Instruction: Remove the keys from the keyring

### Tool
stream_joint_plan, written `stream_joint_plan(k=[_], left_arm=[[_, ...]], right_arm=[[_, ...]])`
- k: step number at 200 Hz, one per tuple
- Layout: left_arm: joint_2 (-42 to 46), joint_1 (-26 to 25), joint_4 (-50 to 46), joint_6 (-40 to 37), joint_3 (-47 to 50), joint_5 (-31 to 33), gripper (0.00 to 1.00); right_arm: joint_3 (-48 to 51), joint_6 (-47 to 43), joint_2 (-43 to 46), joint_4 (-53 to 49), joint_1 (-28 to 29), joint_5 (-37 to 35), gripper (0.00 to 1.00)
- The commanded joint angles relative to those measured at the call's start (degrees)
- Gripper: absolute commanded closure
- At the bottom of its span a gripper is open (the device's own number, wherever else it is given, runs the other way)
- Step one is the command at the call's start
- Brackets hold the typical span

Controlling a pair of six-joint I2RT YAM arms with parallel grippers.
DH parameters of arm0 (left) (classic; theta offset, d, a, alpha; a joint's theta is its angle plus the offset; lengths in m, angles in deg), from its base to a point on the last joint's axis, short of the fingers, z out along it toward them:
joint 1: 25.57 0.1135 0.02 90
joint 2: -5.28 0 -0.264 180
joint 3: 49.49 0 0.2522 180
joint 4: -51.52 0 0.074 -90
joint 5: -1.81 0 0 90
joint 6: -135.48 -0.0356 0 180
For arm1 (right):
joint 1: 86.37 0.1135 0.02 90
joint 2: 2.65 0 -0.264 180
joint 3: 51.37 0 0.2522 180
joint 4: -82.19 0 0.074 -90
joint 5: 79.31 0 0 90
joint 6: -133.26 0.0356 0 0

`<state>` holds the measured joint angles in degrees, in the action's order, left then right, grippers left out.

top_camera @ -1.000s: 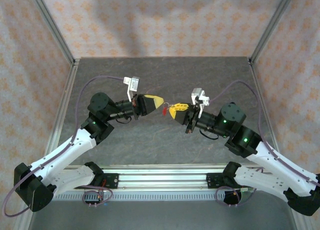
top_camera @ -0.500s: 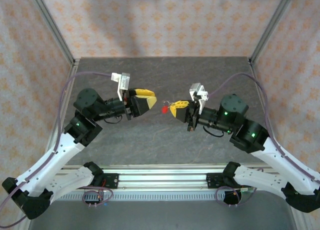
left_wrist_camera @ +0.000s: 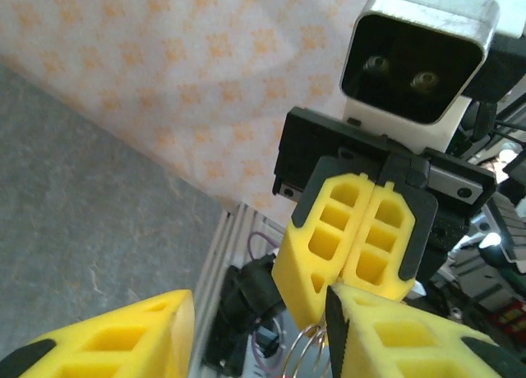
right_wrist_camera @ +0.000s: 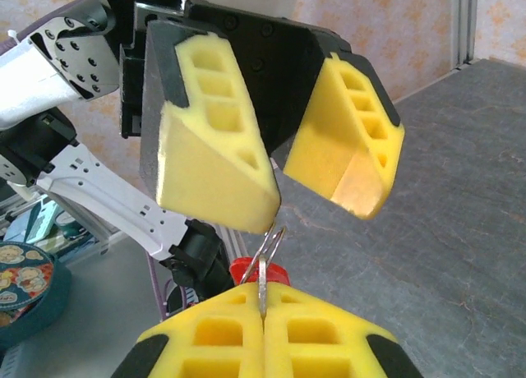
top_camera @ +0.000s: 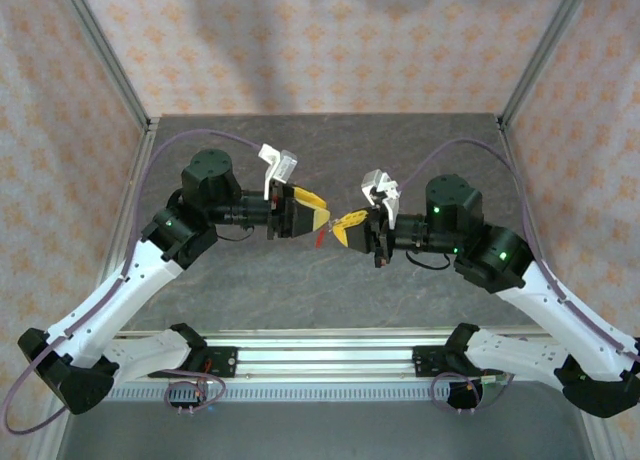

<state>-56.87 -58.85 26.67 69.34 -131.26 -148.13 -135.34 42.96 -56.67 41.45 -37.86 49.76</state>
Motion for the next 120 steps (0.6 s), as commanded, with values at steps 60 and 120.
stream_joint_plan(k=[60,120], left_arm=[[0.3,-0.3,-0.3,-1.1,-2.0,-5.8,0.76],[0.5,-0.4,2.6,0.7,-0.9,-7.2,0.90]], right_arm=[[-2.6,0.5,-0.6,0.2,-1.3,3.0,1.00],[-2.8,0.7,-0.7,0.3,-1.7,2.7,1.00]])
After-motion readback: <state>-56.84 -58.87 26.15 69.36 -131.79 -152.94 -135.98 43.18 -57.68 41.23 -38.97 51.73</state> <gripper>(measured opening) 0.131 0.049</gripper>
